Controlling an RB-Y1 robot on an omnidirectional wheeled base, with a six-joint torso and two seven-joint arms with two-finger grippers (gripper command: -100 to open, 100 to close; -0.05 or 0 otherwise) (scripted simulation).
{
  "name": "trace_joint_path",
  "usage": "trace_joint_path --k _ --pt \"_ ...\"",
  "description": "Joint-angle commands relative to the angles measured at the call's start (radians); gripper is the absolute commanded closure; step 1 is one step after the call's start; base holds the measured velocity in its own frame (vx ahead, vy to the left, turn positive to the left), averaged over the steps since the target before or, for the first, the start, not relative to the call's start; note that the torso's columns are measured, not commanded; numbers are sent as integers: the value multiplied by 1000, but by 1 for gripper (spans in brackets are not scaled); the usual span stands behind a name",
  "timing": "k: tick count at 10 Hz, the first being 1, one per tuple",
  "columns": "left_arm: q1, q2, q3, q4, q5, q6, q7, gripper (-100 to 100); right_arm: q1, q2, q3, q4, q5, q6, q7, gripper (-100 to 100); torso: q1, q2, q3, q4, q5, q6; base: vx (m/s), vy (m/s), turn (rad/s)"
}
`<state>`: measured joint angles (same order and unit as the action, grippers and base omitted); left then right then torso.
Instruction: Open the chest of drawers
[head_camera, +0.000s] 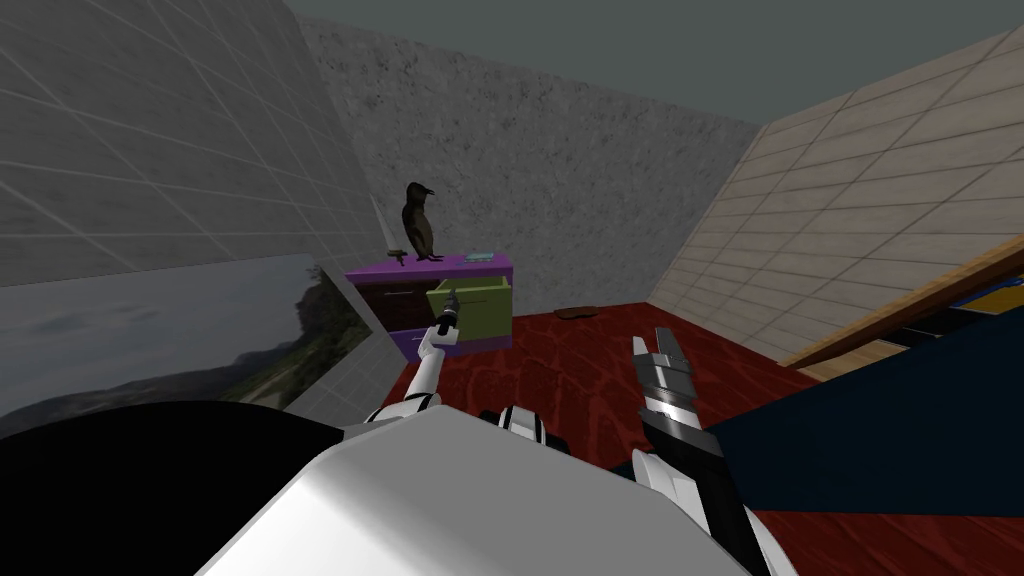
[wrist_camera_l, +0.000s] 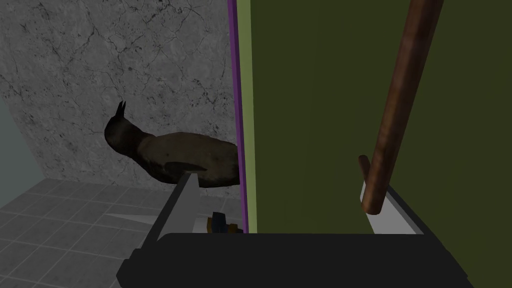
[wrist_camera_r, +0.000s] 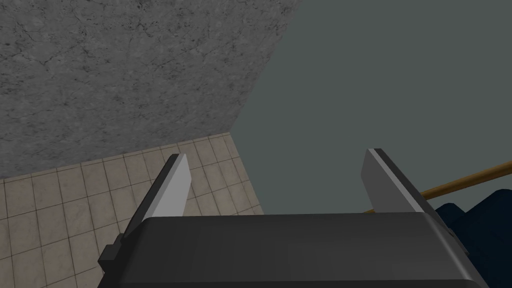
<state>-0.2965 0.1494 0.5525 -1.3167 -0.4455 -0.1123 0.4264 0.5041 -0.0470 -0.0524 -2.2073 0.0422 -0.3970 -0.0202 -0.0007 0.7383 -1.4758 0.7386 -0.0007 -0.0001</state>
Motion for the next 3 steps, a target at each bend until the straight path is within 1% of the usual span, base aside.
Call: trace_joint_path --k 1,3 --pt "0 0 0 0 0 0 0 0 0 0 0 0 0 0 0 0 0 0 0 0 0 0 0 0 0" --pt "0 0 0 1 0 0 0 0 0 0 0 0 0 0 0 0 0 0 0 0 1 0 0 0 0"
